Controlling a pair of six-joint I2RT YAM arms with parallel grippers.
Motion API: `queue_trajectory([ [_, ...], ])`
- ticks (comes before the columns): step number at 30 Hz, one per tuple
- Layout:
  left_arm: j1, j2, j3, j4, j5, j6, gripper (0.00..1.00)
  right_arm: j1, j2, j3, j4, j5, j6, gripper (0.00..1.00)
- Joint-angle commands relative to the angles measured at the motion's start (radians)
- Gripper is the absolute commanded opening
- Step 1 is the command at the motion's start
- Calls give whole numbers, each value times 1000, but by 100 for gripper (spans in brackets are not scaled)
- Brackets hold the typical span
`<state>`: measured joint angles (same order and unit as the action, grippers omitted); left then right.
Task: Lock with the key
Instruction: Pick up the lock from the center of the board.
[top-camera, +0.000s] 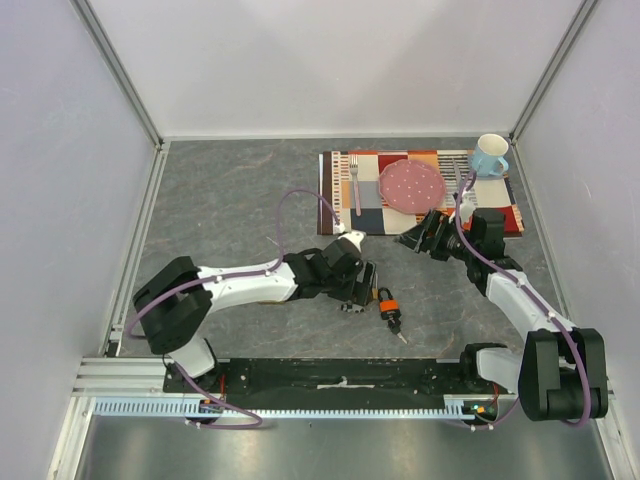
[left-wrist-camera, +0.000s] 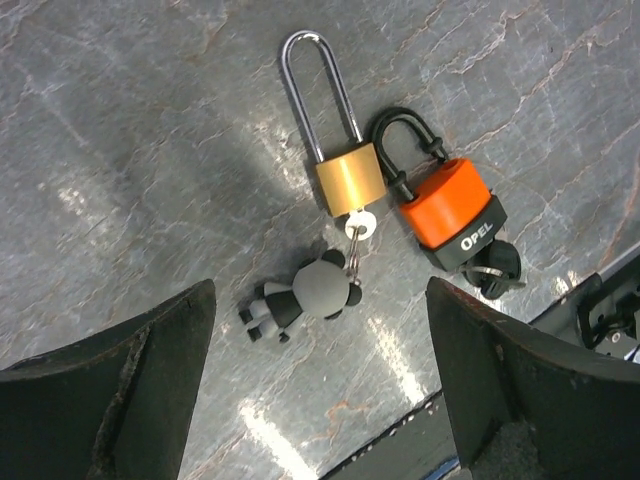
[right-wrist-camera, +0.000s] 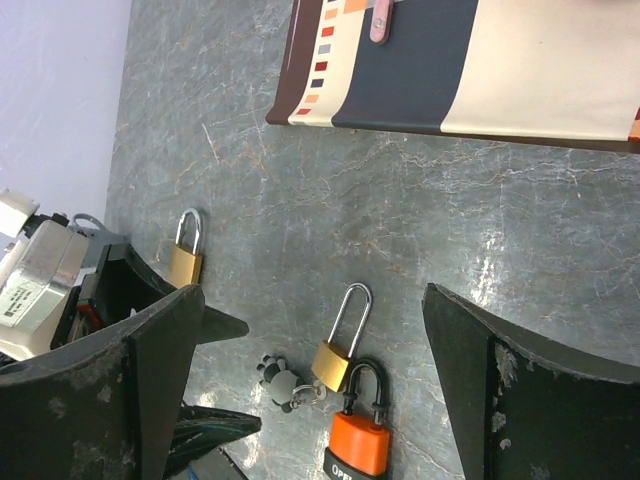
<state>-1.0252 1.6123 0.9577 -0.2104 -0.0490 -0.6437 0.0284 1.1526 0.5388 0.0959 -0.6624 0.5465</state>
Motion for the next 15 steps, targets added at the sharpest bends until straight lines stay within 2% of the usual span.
queue_trajectory([
  [1, -30, 73, 87, -29, -58, -13, 91, -5, -19, -10, -1, -14, -40, 98],
  [15, -108, 271, 229, -82, -141, 3, 86, -5, -22, 13, -9, -23, -34, 98],
])
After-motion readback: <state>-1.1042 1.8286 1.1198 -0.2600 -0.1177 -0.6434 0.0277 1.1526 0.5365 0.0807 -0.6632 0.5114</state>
